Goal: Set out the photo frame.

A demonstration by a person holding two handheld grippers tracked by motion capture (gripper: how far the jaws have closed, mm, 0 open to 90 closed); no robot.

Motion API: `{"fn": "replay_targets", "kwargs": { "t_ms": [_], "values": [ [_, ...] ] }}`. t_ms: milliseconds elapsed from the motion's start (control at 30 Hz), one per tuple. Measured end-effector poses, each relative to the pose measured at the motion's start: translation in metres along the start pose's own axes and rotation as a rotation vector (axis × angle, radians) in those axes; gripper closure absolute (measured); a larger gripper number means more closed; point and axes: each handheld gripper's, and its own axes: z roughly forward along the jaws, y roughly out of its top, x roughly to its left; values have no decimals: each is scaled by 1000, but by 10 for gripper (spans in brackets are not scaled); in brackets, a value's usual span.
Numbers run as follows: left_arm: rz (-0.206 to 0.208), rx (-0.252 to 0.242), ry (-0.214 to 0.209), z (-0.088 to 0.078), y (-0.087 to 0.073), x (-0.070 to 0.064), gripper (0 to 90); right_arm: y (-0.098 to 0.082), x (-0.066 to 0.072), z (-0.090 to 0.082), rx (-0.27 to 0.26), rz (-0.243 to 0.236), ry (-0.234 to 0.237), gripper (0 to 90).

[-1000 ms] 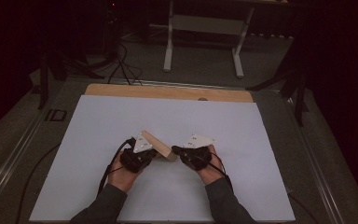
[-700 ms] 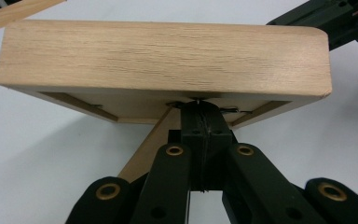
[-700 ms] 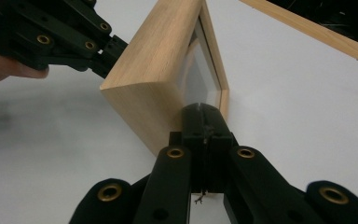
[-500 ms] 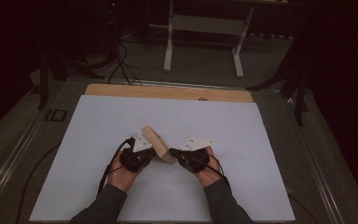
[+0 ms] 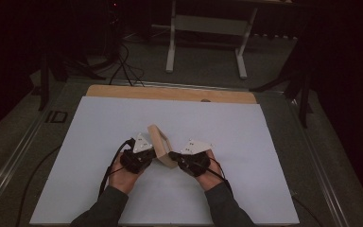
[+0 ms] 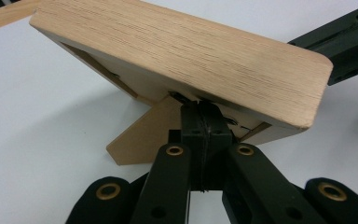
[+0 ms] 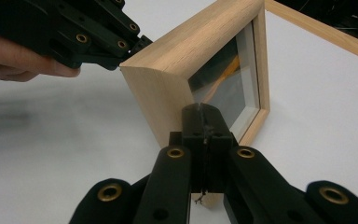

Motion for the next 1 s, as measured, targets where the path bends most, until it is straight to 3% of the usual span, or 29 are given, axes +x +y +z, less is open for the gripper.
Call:
{"fn": "replay_targets", "kwargs": {
  "t_ms": [1000],
  "values": [
    [-20, 2, -2, 3, 0, 4, 897, 0, 3, 1, -3, -4, 2, 896]
  ]
}}
